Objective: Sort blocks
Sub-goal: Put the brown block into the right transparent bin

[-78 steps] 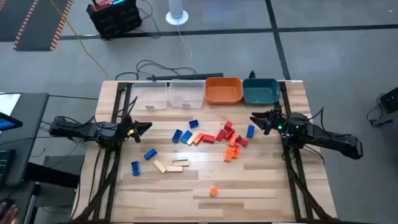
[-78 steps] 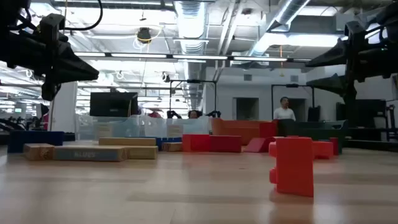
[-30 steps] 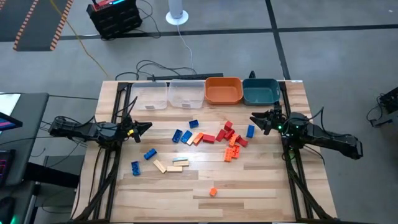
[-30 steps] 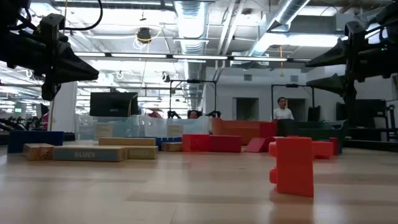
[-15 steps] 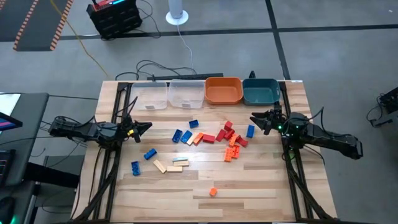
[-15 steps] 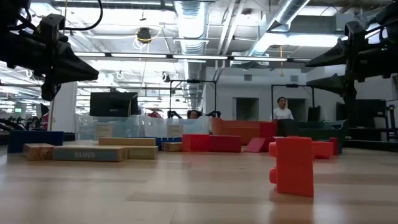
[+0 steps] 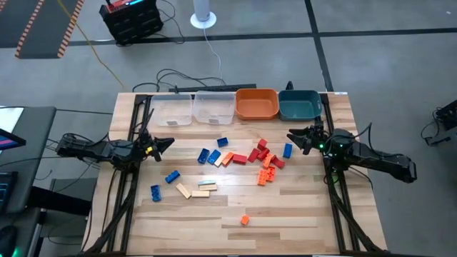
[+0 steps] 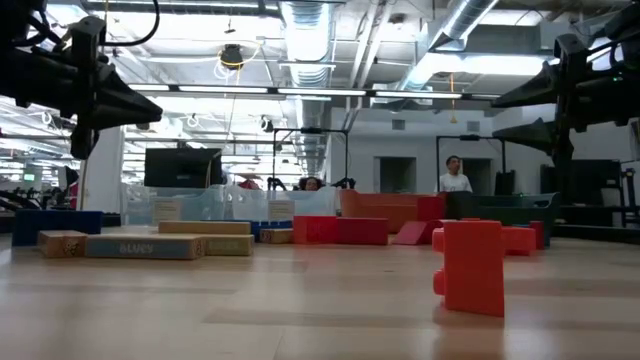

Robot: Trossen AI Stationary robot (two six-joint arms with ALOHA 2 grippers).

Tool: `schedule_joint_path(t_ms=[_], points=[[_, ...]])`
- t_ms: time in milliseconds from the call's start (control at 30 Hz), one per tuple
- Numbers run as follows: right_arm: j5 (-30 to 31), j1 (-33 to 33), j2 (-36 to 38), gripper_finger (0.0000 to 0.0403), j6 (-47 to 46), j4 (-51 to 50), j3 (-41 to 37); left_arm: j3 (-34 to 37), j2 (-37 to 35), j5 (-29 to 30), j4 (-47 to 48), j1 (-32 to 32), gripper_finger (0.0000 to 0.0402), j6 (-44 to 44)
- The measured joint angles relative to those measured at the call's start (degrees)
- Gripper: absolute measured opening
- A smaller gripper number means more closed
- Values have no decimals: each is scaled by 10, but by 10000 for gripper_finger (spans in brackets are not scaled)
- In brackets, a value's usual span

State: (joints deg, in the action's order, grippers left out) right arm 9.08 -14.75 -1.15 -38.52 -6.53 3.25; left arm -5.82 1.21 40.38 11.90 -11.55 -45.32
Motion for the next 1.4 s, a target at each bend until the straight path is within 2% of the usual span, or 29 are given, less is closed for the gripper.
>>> schedule_joint_path(t_ms=[100,167,300,433,633,733,867,1000,1100,1233,1333,1400], points=[[0,-1,0,282,0,2,0,0,0,0,0,0,37,33],[0,-3,0,282,0,6,0,0,0,-4,0,0,37,87],[0,-3,0,282,0,21,-2,0,0,-78,-26,0,37,232],[24,-9,0,282,0,47,-4,1,0,-125,-46,0,37,295],[130,-37,0,282,45,67,-3,2,3,-131,-61,0,37,318],[149,-53,0,282,56,58,-3,3,16,-131,-88,0,37,301],[132,-48,-2,282,30,17,0,3,54,-131,-127,0,37,295],[71,-27,-21,282,28,25,-1,3,111,-122,-186,0,37,313],[65,-7,-32,282,13,25,-1,-1,156,-122,-222,0,37,325],[28,32,-50,282,10,38,-1,-34,217,-129,-198,0,37,327],[-12,75,-70,282,35,91,-1,-67,266,-135,-161,0,37,327],[-7,111,-89,282,58,113,-1,-90,298,-135,-138,0,37,326]])
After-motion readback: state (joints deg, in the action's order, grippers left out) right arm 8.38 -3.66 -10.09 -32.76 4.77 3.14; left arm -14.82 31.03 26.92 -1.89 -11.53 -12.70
